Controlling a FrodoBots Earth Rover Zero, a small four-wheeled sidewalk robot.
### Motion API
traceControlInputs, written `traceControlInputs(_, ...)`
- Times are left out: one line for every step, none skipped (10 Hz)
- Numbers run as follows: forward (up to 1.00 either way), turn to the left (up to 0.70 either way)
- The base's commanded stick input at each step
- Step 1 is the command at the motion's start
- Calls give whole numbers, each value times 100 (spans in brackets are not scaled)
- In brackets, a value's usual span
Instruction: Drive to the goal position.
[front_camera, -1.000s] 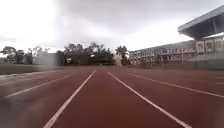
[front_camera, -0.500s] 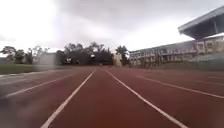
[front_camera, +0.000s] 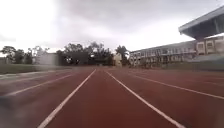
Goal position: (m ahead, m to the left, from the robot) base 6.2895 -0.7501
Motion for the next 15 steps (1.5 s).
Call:
traceControlInputs(45, 0)
traceControlInputs(45, 0)
traceControlInputs(45, 0)
traceControlInputs(45, 0)
traceControlInputs(45, 0)
traceControlInputs(45, 0)
traceControlInputs(45, 0)
traceControlInputs(45, 0)
traceControlInputs(45, 0)
traceControlInputs(45, 0)
traceControlInputs(45, 0)
traceControlInputs(45, 0)
traceControlInputs(45, 0)
traceControlInputs(45, 0)
traceControlInputs(45, 0)
